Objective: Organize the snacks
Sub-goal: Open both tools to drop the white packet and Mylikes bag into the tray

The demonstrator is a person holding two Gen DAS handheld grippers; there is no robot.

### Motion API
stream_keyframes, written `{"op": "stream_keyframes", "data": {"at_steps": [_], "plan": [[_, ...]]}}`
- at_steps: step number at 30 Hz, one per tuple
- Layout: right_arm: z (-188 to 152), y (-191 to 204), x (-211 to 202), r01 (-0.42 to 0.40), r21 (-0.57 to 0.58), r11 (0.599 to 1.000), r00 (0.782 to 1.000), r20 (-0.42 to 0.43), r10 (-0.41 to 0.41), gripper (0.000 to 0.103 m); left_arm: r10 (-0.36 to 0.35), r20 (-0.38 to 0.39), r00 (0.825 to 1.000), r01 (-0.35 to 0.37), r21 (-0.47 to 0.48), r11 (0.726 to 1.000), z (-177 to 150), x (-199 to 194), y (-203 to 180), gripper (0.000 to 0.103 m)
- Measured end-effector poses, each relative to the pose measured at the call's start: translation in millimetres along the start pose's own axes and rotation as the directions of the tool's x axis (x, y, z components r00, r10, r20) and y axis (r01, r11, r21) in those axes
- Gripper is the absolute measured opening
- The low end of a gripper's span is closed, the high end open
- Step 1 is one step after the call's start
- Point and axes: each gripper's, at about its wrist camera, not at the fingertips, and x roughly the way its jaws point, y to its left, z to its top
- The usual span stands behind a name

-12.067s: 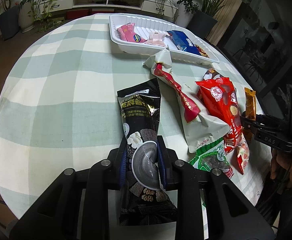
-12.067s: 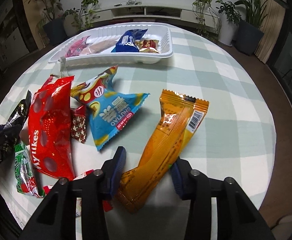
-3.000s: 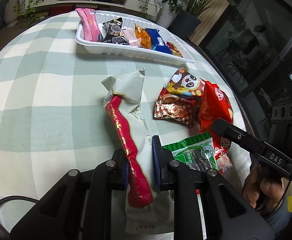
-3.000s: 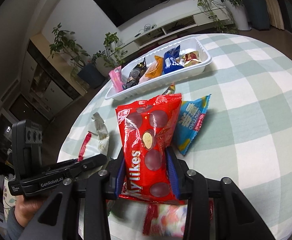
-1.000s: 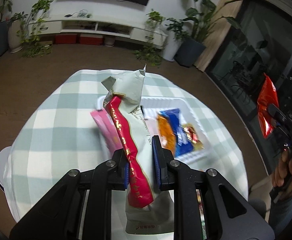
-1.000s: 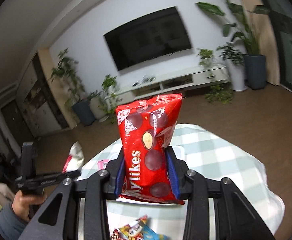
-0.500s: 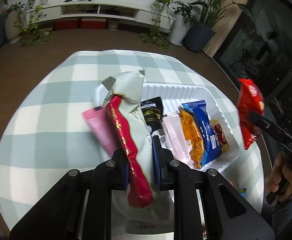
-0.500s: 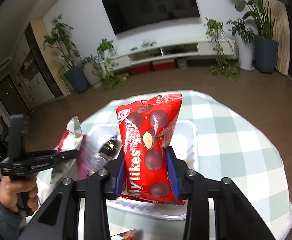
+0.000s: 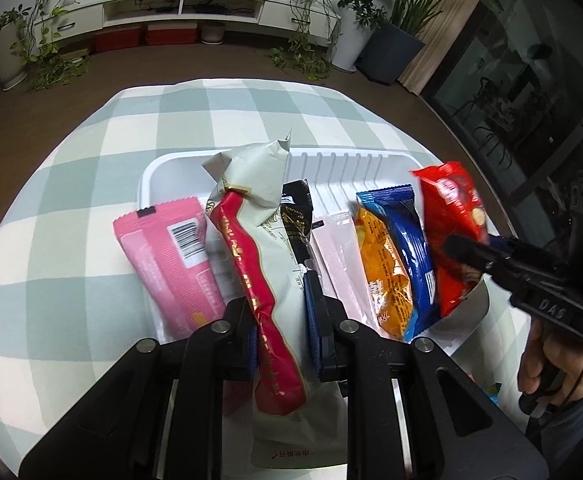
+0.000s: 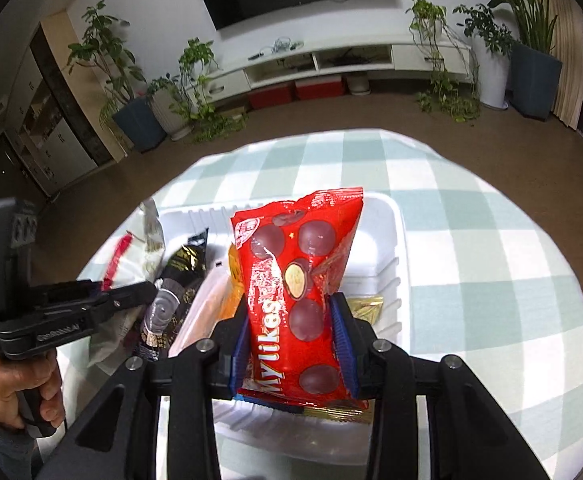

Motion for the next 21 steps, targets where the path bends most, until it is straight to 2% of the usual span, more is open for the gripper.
{"op": "stream_keyframes", "data": {"at_steps": [9,21], "plan": [[-2,1,12,0.031,-0.007,0.999,0.999,-0.022,-0.031,0.040,0.006,-0.006,1.000,-0.006,-0.005,1.000,3,10,3,0.019],[-4,2,11,0.029,-0.008,1.000,0.999,-0.014,-0.029,0.042,0.025,-0.007,1.000,-0.025,0.013,1.000,2,8,-1,0.027]]}}
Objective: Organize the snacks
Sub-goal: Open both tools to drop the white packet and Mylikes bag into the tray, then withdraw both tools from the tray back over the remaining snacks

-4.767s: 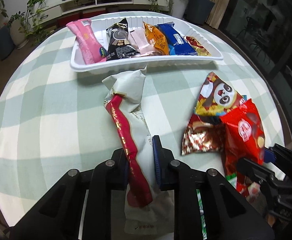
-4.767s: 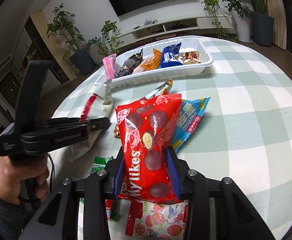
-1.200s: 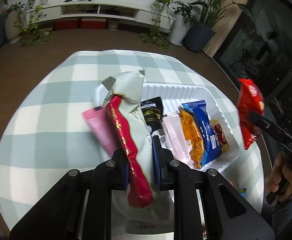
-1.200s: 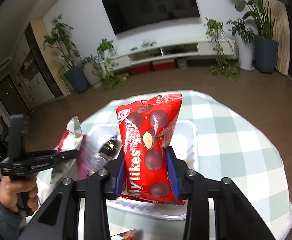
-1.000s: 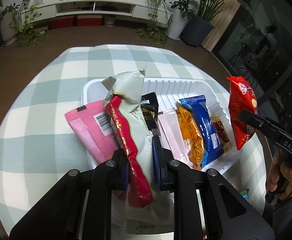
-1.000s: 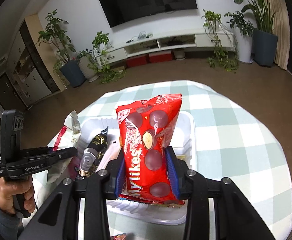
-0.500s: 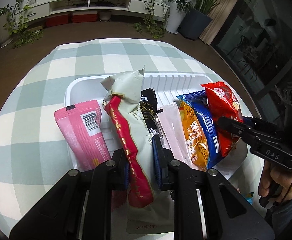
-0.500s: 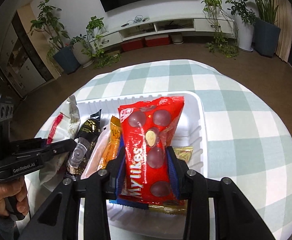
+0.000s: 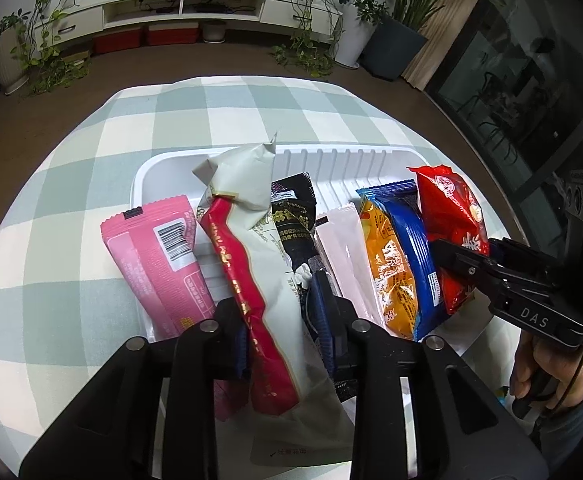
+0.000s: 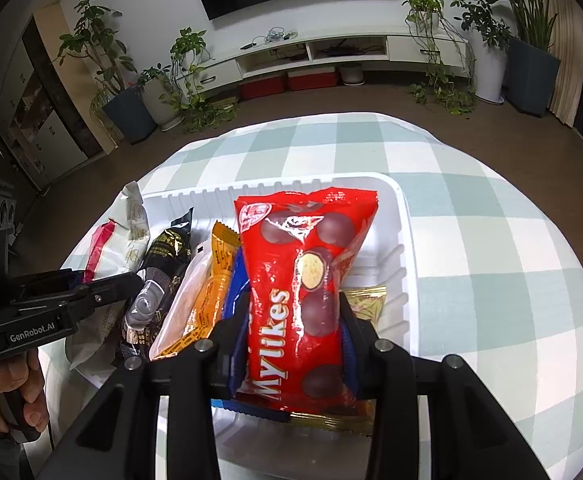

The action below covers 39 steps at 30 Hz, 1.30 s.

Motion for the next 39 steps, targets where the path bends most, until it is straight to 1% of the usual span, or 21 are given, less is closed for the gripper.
{"op": "stream_keyframes", "data": {"at_steps": [1,2,3,4,5,6,7,12,14,15,17,19,21,23,25,29,34,37,39], "plan": [[0,0,0,0.000,0.002,1.000,1.000,-0.002,0.000,0.044,0.004,0.000,1.000,-0.004,0.001,1.000,0,-1,-1,0.030],[0,0,-1,-0.002,0.003,1.000,1.000,-0.003,0.002,0.048,0.007,0.000,1.000,-0.007,0.002,1.000,0,-1,-2,0.034],[0,0,-2,-0.002,0.004,1.000,1.000,0.000,0.002,0.051,0.001,0.000,1.000,-0.001,0.003,1.000,0,-3,-3,0.039],[-1,0,-4,-0.002,0.003,1.000,1.000,0.005,0.002,0.055,-0.014,0.004,1.000,0.014,0.007,1.000,0,-4,-5,0.048],[-1,0,-6,-0.004,0.001,1.000,1.000,0.010,0.004,0.059,-0.016,0.007,1.000,0.016,0.015,1.000,0,-5,-7,0.055],[-1,0,-8,-0.005,0.000,1.000,1.000,0.015,0.005,0.060,-0.003,0.011,1.000,0.003,0.029,1.000,0,-7,-11,0.059],[-1,0,-10,-0.005,-0.002,1.000,1.000,0.020,0.005,0.062,0.011,0.017,1.000,-0.012,0.043,0.999,-1,-9,-14,0.065],[-2,1,-25,-0.005,-0.007,1.000,0.999,0.044,0.005,0.065,0.013,0.036,0.999,-0.015,0.052,0.999,-6,-24,-21,0.067],[-3,-1,-35,-0.013,0.002,1.000,0.998,0.061,0.013,0.070,0.004,0.063,0.998,-0.007,0.048,0.999,-11,-37,-24,0.075],[-4,-3,-43,-0.022,0.013,1.000,0.997,0.074,0.021,0.072,-0.004,0.073,0.997,0.000,0.046,0.999,-13,-43,-25,0.077],[-9,-8,-57,-0.043,0.037,0.998,0.995,0.097,0.040,0.082,-0.015,0.096,0.995,0.011,0.050,0.999,-21,-57,-30,0.087],[-16,-12,-69,-0.062,0.058,0.996,0.992,0.113,0.056,0.087,-0.023,0.116,0.993,0.017,0.054,0.998,-34,-72,-36,0.094],[-26,-16,-84,-0.079,0.080,0.994,0.989,0.130,0.068,0.091,-0.038,0.126,0.991,0.031,0.054,0.998,-48,-83,-42,0.097],[-40,-19,-96,-0.093,0.098,0.991,0.987,0.138,0.079,0.094,-0.045,0.126,0.991,0.037,0.064,0.997,-67,-93,-50,0.102],[-57,-22,-107,-0.101,0.119,0.988,0.986,0.141,0.084,0.095,-0.044,0.125,0.991,0.036,0.069,0.997,-85,-101,-59,0.102],[-89,-24,-125,-0.121,0.153,0.981,0.986,0.131,0.101,0.095,-0.068,0.100,0.993,0.060,0.078,0.995,-128,-112,-74,0.102],[-133,-17,-143,-0.118,0.183,0.976,0.988,0.119,0.097,0.096,-0.090,0.087,0.992,0.086,0.045,0.995,-177,-125,-87,0.102],[-161,-18,-149,-0.116,0.237,0.965,0.988,0.129,0.087,0.096,-0.079,0.052,0.996,0.075,0.069,0.995,-200,-124,-105,0.102],[-179,-19,-148,-0.117,0.281,0.953,0.989,0.119,0.087,0.096,-0.071,0.019,0.997,0.069,0.091,0.993,-215,-119,-119,0.102]]}}
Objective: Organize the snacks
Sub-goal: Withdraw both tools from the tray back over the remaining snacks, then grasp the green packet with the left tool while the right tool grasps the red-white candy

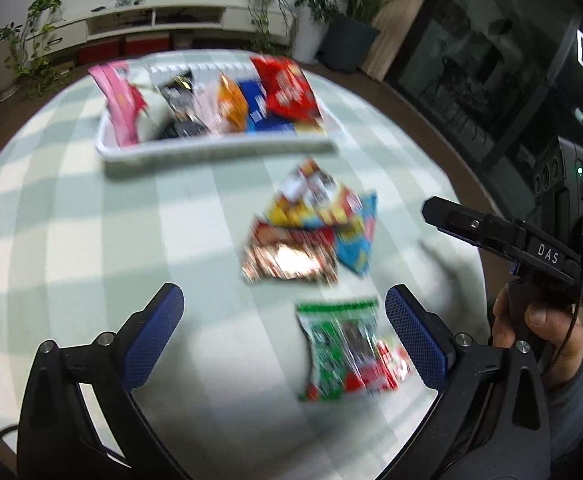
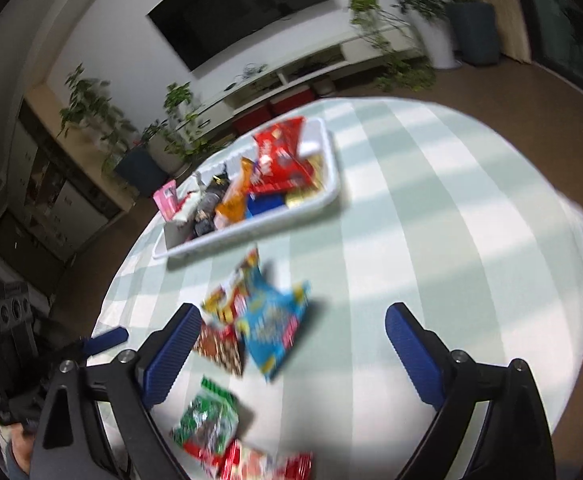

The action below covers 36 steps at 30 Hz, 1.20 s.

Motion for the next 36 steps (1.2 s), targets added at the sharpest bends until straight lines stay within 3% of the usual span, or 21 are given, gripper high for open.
{"op": "stream_keyframes", "data": {"at_steps": [10,19,21,23,27,29,31,36], "plan": [[-58,0,-19,-0.002,0.017,1.000,1.000,-0.003,0.003,0.096,0.075,-0.052,0.996,-0.073,0.045,0.996,-26,21,-34,0.102],[-66,-3,-34,-0.015,0.038,0.999,0.999,0.032,0.014,0.096,0.182,-0.068,0.981,-0.176,0.089,0.980,-22,37,-45,0.101],[-67,-3,-34,-0.015,0.034,0.999,0.999,0.028,0.014,0.096,0.199,-0.086,0.976,-0.190,0.108,0.976,-24,44,-46,0.095],[-68,-2,-34,-0.017,0.024,1.000,0.999,0.027,0.017,0.096,0.199,-0.105,0.974,-0.186,0.115,0.976,-26,49,-46,0.081],[-70,-1,-36,-0.017,0.017,1.000,0.999,0.029,0.017,0.095,0.182,-0.105,0.978,-0.169,0.118,0.978,-29,51,-45,0.071],[-70,0,-35,-0.015,0.016,1.000,1.000,0.025,0.015,0.095,0.171,-0.102,0.980,-0.158,0.125,0.980,-28,50,-45,0.055],[-71,2,-36,-0.014,0.010,1.000,1.000,0.021,0.014,0.095,0.172,-0.100,0.980,-0.159,0.125,0.979,-29,50,-45,0.046],[-73,7,-36,-0.008,-0.009,1.000,1.000,0.012,0.009,0.094,0.139,-0.091,0.986,-0.129,0.108,0.986,-31,44,-41,0.031]]}}
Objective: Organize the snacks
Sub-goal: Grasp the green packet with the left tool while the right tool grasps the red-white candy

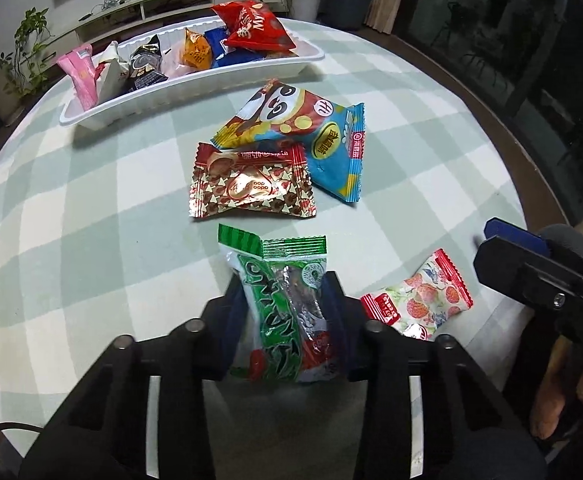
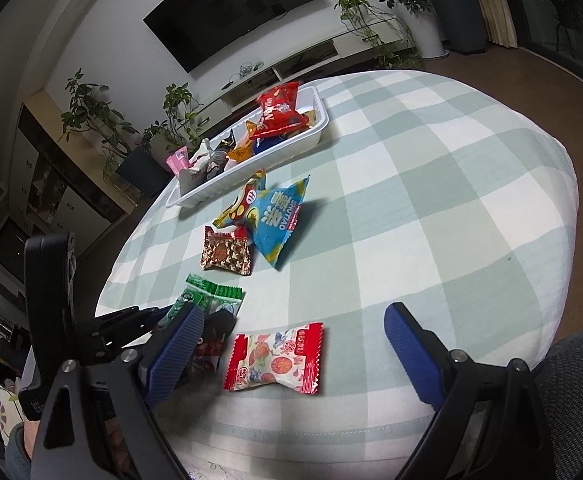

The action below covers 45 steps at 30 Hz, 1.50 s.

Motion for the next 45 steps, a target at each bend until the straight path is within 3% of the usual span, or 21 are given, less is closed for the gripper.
{"op": "stream_keyframes", "data": {"at_steps": [10,20,27,30,31,33,36,37,38,40,45], "plan": [[-11,18,8,0.043,-0.091,0.995,0.997,-0.061,-0.048,0.091,-0.064,0.042,0.997,0.066,-0.051,0.996,-12,-15,19,0.022],[-29,41,19,0.050,-0.155,0.987,0.983,-0.169,-0.076,0.057,-0.081,0.083,0.993,0.091,-0.120,0.989,-26,-32,49,0.021],[-20,47,28,0.079,-0.196,0.977,0.979,-0.168,-0.113,0.057,-0.105,0.093,0.990,0.117,-0.127,0.985,-32,-34,54,0.021],[-9,51,25,0.079,-0.286,0.955,0.978,-0.162,-0.129,0.071,-0.108,0.099,0.989,0.121,-0.133,0.984,-33,-36,57,0.021],[-4,55,24,0.066,-0.347,0.936,0.977,-0.168,-0.131,0.077,-0.110,0.100,0.989,0.123,-0.135,0.983,-33,-37,58,0.021],[4,62,22,0.039,-0.447,0.894,0.978,-0.164,-0.125,0.077,-0.115,0.100,0.988,0.129,-0.138,0.982,-34,-36,60,0.021],[10,76,25,-0.065,-0.654,0.754,0.972,-0.212,-0.100,0.077,-0.118,0.097,0.988,0.131,-0.140,0.981,-36,-36,60,0.021],[9,80,27,-0.084,-0.695,0.714,0.968,-0.227,-0.107,0.077,-0.117,0.097,0.988,0.130,-0.140,0.982,-36,-36,60,0.021],[7,84,31,-0.130,-0.751,0.647,0.959,-0.261,-0.111,0.077,-0.117,0.097,0.988,0.130,-0.140,0.982,-36,-36,60,0.021],[5,89,38,-0.194,-0.796,0.574,0.946,-0.307,-0.107,0.073,-0.115,0.096,0.989,0.128,-0.140,0.982,-36,-37,60,0.021],[6,88,64,-0.253,-0.822,0.510,0.912,-0.379,-0.159,0.070,-0.112,0.083,0.990,0.123,-0.142,0.982,-36,-34,61,0.021]]}}
